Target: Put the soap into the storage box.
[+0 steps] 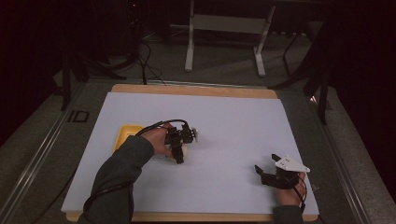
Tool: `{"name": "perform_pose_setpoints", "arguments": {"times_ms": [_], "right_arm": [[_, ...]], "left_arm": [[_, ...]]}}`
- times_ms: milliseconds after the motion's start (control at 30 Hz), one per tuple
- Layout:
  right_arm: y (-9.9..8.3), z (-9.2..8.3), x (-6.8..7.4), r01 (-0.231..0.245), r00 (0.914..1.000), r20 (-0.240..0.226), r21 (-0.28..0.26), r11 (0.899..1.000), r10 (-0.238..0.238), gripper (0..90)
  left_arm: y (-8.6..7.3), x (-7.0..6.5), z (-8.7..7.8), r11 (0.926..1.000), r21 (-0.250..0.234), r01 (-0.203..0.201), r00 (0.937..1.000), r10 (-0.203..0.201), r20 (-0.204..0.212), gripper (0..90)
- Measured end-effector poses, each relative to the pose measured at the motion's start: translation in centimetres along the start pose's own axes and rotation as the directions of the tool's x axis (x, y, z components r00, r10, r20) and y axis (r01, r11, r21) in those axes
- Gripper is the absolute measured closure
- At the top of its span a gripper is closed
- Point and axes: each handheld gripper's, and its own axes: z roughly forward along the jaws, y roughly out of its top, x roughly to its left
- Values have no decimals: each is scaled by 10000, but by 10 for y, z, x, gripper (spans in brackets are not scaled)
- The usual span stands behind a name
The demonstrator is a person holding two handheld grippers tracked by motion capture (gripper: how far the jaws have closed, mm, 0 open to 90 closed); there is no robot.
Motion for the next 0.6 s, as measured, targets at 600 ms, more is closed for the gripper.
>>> {"name": "perform_pose_setpoints", "arguments": {"times_ms": [600], "right_arm": [[0,0,0,34,10000,0,7,10000,-34,177]], "left_arm": [[-12,11,-16,9986,-199,484,9987,-486,-123,247]]}}
